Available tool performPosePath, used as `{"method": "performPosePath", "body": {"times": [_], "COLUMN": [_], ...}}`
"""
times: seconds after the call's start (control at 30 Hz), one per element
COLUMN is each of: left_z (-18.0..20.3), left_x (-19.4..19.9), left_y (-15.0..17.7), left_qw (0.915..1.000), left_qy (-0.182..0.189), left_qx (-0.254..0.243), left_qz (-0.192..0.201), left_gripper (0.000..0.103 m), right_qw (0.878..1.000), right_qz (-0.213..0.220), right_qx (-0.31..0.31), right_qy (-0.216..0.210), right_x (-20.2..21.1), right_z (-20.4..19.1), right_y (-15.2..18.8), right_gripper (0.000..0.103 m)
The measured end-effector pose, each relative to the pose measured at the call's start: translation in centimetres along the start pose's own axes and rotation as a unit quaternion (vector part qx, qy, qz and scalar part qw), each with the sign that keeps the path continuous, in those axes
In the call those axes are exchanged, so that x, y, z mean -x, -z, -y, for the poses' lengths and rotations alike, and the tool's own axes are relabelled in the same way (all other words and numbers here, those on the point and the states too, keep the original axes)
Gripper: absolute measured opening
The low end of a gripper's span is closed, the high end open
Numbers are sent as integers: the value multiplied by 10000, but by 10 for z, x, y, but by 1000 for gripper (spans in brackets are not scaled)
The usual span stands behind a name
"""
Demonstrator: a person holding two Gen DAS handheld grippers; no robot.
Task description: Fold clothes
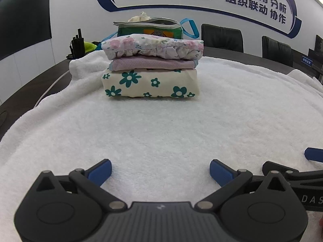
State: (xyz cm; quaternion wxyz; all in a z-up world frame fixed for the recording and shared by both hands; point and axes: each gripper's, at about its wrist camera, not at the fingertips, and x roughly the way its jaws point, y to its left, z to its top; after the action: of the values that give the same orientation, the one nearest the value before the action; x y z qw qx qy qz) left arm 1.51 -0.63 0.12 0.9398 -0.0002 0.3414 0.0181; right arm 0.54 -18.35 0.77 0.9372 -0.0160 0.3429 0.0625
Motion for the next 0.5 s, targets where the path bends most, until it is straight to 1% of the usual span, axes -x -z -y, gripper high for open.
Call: {"method": "performPosePath", "body": {"times": [0.5], "left_z": [-1], "left_x": [4], "left_y": [2], "left_qw": [10000], "left_qy": [82], "left_qx": [-33], "left_qz": [8], "left_gripper": [103], "right_qw": [10000], "right_qz": [11], "right_qx": [10], "right_qy": [-53], "right_x": [1], "right_z": [3], "right_y": [1], "right_gripper": [102]}}
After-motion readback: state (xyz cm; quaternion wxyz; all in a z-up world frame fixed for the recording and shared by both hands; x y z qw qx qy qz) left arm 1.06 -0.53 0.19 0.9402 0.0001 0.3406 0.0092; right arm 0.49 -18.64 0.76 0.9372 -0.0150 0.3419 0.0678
